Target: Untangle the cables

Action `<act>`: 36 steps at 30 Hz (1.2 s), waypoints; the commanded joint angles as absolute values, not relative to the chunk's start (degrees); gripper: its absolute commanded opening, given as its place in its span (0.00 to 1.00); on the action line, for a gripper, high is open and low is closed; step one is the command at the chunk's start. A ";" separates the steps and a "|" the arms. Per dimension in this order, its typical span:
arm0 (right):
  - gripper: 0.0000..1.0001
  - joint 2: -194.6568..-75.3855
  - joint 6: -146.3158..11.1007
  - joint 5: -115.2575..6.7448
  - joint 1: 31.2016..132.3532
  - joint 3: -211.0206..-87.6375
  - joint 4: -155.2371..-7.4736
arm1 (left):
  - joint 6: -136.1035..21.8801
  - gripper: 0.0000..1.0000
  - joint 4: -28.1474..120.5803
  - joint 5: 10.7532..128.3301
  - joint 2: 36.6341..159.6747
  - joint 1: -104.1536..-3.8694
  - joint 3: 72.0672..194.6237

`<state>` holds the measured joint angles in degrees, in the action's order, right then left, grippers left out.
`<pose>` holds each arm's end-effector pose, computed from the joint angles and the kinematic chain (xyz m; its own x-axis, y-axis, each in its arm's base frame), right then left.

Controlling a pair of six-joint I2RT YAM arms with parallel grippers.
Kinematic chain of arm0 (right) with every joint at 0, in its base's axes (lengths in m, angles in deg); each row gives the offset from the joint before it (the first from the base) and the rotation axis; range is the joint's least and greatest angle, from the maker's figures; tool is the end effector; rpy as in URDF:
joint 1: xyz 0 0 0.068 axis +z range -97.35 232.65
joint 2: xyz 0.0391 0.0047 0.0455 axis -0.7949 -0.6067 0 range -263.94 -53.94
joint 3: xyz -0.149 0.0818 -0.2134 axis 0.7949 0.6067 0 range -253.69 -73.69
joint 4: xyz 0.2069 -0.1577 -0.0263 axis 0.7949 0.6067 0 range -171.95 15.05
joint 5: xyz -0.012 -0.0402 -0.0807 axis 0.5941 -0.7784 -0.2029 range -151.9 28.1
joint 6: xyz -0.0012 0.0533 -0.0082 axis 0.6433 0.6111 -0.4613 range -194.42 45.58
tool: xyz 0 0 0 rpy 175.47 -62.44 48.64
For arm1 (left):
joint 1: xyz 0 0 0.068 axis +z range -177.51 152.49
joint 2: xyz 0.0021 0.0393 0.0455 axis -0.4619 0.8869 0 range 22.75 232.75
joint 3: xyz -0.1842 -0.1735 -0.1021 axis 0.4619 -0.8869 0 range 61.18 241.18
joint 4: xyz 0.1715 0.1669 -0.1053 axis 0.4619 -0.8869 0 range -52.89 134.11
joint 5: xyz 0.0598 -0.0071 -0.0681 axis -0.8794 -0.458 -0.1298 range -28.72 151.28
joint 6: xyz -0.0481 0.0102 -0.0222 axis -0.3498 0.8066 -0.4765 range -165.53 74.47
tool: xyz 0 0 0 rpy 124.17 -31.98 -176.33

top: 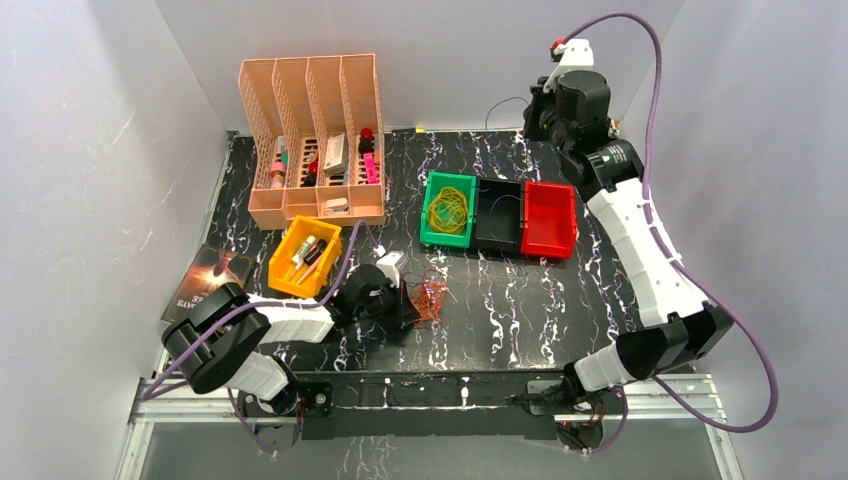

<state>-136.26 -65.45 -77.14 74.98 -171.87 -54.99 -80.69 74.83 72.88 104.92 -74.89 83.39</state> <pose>0.2906 0.1092 0.4790 -0.1959 0.0822 -0.9772 -0.0986 0.9898 0.1030 0.1665 -0.1915 0.1398 -0.7540 -0.0137 -0.6567 0.4959 0.6438 -0.5828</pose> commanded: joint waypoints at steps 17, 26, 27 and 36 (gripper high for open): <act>0.00 -139.78 -62.79 -73.12 73.17 -186.74 -62.23 | -81.01 0.00 73.38 71.92 103.30 -75.03 83.98; 0.00 -142.13 -64.11 -73.37 71.40 -181.20 -64.94 | -81.37 0.00 72.91 71.89 103.65 -75.04 84.77; 0.00 -141.70 -63.61 -72.82 71.28 -179.70 -65.05 | -81.37 0.00 72.86 71.86 103.69 -75.06 84.77; 0.00 -132.70 -57.54 -71.21 71.19 -159.42 -69.93 | -81.08 0.00 71.73 72.35 103.70 -75.06 84.90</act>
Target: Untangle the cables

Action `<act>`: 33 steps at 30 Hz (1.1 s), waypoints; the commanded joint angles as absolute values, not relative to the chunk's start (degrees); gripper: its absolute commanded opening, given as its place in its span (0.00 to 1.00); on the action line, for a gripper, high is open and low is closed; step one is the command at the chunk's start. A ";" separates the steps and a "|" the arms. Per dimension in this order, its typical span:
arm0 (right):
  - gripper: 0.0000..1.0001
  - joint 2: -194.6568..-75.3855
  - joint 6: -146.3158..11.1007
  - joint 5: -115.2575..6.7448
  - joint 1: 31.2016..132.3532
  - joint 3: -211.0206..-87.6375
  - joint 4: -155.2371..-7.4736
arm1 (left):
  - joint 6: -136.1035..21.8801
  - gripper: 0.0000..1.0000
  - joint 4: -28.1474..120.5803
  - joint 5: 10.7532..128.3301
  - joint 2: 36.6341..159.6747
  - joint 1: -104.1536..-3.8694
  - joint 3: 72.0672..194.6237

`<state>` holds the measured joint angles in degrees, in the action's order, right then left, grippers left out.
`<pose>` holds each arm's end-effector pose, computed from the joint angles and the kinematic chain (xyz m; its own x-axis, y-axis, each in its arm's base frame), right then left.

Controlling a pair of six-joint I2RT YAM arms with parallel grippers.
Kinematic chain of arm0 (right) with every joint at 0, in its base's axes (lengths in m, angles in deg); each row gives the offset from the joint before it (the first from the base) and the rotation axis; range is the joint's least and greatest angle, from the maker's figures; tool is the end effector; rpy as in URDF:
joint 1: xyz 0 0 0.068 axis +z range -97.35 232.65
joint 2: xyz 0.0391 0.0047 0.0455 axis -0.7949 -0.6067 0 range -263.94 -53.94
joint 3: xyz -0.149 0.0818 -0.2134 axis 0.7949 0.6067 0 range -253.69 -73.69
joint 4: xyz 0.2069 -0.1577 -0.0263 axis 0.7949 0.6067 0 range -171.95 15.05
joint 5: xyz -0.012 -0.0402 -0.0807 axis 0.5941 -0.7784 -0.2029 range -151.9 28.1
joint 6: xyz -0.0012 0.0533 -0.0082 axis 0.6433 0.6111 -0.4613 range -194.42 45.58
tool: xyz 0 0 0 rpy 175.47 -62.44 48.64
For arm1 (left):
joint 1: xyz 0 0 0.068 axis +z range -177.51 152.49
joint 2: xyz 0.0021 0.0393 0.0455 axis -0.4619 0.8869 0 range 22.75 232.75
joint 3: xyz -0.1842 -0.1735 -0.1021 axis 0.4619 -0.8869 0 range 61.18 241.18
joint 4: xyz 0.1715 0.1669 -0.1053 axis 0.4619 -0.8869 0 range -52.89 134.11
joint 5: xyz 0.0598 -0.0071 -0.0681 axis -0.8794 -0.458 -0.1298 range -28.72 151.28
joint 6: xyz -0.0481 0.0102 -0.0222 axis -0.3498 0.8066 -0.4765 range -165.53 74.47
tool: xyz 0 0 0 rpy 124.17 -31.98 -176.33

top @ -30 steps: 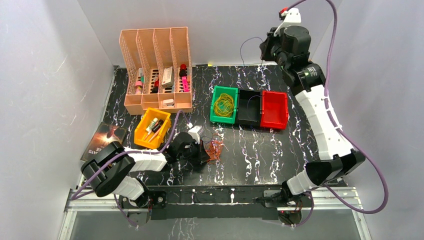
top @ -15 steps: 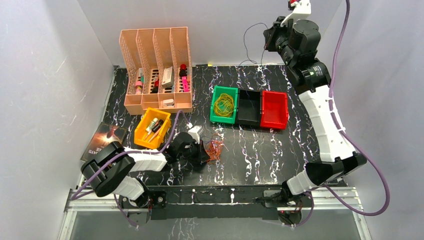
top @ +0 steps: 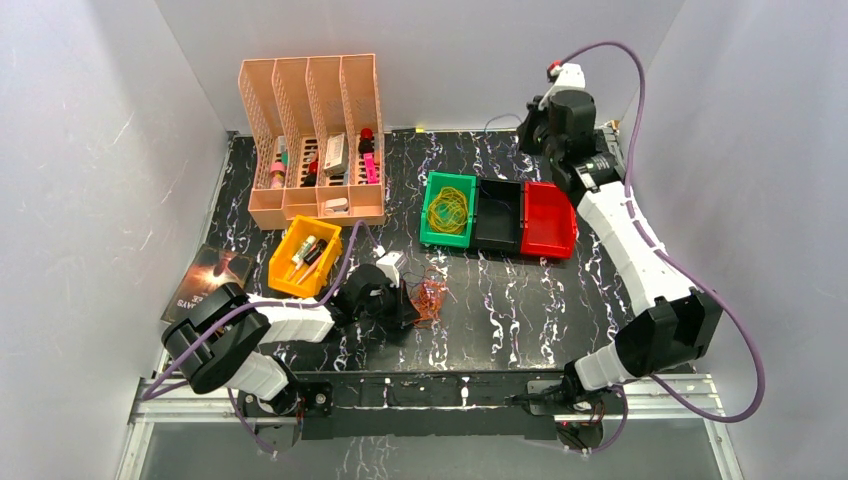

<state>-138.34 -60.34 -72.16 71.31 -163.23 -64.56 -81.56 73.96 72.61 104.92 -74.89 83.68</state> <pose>0.3236 0.1026 0.4348 -0.2315 0.1745 -0.9571 -0.0965 0.9748 0.2011 0.1669 -0.1917 0.1397 -0.7647 -0.0208 -0.6441 0.4787 0.6508 -0.5893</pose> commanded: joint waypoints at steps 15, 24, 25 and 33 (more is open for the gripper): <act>0.04 -131.42 -56.03 -69.77 70.50 -149.38 -69.89 | -83.71 0.00 71.60 68.57 103.59 -74.99 84.02; 0.00 -131.69 -55.24 -71.29 70.22 -146.71 -69.88 | -84.10 0.00 70.92 68.57 105.16 -75.05 84.54; 0.00 -131.91 -55.52 -71.63 70.23 -146.57 -69.79 | -84.47 0.00 71.17 68.16 105.11 -75.05 84.28; 0.00 -134.36 -56.05 -73.20 70.23 -145.59 -68.92 | -86.17 0.00 73.09 67.92 106.41 -74.99 84.34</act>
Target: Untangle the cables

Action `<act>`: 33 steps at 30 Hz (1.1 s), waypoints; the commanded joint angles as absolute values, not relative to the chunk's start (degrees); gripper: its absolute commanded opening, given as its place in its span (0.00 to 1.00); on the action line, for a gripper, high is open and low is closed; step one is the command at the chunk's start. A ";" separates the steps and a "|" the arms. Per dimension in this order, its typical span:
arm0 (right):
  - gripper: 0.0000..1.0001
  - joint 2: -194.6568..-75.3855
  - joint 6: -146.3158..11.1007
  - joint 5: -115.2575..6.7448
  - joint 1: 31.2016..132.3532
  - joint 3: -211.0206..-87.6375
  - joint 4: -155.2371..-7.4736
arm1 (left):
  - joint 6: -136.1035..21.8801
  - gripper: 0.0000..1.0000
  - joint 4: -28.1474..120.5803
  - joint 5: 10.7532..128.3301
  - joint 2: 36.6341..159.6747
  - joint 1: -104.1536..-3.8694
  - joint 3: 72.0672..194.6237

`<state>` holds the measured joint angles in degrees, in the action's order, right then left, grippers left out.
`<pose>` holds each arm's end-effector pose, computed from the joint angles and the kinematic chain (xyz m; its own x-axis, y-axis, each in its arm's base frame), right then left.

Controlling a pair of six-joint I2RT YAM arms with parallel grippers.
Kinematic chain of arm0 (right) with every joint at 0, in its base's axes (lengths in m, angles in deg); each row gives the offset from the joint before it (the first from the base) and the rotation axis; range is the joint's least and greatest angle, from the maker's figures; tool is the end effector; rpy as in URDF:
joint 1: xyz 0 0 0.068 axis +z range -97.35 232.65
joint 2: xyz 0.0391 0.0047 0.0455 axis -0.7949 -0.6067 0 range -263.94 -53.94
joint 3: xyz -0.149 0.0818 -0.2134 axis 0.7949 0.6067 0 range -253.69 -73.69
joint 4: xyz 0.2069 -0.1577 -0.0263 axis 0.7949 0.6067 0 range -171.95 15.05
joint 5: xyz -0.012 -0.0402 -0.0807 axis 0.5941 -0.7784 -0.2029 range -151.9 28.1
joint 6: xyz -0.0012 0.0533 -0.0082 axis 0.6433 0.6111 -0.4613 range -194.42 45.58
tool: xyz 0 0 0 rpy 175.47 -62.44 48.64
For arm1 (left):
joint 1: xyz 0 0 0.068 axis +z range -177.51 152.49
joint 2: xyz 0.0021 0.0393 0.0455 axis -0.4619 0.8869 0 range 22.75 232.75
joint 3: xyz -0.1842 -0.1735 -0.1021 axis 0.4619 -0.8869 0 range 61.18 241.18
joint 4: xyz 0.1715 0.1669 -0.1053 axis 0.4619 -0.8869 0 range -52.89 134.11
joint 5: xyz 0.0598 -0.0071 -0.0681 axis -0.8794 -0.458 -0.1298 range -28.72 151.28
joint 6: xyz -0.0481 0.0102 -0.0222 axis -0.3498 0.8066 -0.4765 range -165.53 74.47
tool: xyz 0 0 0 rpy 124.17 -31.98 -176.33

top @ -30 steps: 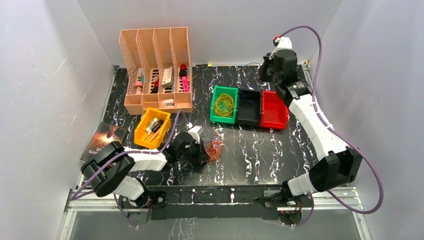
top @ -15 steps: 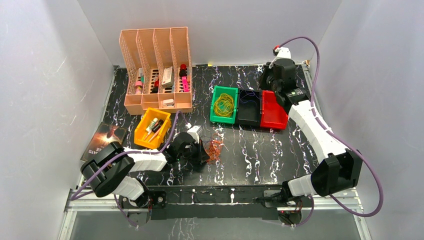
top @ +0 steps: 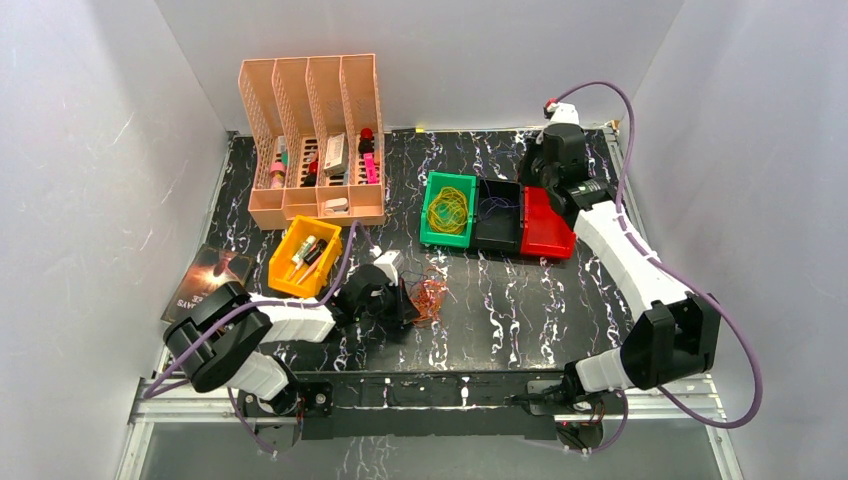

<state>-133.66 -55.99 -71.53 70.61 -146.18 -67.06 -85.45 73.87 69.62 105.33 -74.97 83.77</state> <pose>0.3106 0.0944 0.3609 -0.3894 0.2014 -0.8988 -0.0352 0.9718 0.2331 0.1685 -0.1912 0.1382 -0.7833 -0.0854 -0.6157 0.4056 0.6804 -0.6104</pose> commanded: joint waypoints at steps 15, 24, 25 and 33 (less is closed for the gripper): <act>0.00 -143.60 -53.21 -67.86 69.82 -145.76 -73.42 | -87.08 0.00 69.36 65.33 101.82 -75.04 83.51; 0.00 -146.79 -50.03 -66.36 68.62 -138.23 -81.25 | -87.26 0.00 68.71 65.41 102.54 -75.05 83.54; 0.00 -147.43 -49.76 -66.00 68.57 -138.21 -81.32 | -87.28 0.00 68.70 65.49 102.74 -75.05 83.67; 0.00 -148.05 -43.53 -60.86 67.44 -135.41 -86.67 | -87.63 0.00 68.60 65.49 102.75 -75.00 83.55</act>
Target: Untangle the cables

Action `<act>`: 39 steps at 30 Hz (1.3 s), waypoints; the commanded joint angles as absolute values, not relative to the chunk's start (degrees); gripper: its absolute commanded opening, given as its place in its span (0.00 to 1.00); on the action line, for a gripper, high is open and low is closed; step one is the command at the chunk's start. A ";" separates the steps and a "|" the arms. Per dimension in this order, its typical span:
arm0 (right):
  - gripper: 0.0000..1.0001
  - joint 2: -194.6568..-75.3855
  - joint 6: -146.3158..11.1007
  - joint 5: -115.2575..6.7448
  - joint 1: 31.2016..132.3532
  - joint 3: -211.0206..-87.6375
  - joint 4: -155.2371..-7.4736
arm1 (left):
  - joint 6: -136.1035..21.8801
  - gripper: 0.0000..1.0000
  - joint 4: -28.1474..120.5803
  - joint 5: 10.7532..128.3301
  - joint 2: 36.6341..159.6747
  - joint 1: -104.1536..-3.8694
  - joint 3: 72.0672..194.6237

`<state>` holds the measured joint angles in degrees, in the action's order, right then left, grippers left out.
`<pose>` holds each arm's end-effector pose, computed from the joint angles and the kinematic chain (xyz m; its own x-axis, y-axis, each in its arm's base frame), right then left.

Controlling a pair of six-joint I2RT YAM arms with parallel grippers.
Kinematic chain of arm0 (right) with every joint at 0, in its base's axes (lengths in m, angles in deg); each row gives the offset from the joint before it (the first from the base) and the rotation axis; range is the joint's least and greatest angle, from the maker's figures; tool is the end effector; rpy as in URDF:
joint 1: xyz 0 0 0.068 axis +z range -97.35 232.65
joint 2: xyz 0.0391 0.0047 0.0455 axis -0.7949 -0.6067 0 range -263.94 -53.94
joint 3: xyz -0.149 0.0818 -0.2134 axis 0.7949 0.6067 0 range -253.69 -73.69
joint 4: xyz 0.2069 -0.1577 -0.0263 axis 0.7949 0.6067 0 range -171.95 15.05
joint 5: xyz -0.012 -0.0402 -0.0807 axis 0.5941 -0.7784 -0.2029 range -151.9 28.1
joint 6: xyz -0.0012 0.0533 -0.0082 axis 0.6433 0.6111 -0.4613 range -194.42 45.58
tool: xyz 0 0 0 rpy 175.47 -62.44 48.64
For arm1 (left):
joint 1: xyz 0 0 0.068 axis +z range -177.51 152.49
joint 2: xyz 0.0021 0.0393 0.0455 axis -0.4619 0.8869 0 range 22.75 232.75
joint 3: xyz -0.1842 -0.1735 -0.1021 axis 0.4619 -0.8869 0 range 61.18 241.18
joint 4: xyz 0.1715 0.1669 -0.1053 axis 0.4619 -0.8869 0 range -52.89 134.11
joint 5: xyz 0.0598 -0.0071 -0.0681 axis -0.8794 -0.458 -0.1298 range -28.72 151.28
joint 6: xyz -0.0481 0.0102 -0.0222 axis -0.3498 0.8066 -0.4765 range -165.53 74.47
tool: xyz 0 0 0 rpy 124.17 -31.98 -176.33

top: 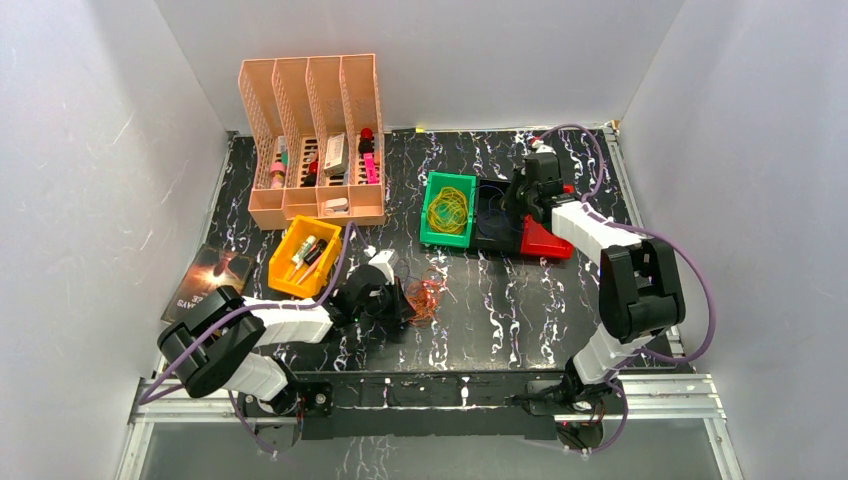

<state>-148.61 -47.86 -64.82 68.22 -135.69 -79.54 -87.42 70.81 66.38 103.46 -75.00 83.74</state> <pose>0.3567 0.0975 0.2319 -0.5972 0.2972 -0.7450 0.0438 0.9395 0.3397 0.1673 -0.1872 0.1405 -0.7870 -0.1257 -0.6040 0.3493 0.7163 -0.6041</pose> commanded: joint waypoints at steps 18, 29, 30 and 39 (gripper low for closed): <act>0.00 -151.92 -31.11 -38.78 64.89 -130.79 -108.22 | -88.26 0.00 67.76 64.53 101.41 -75.00 82.01; 0.00 -153.34 -27.04 -31.32 62.20 -128.83 -116.14 | -88.69 0.00 68.27 64.51 101.39 -75.06 81.65; 0.00 -153.34 -27.38 -31.87 62.16 -128.96 -115.50 | -88.69 0.00 68.30 64.53 101.41 -75.06 81.65; 0.00 -149.65 -39.38 -49.71 61.42 -132.34 -96.54 | -88.70 0.00 68.26 64.62 101.41 -75.01 81.48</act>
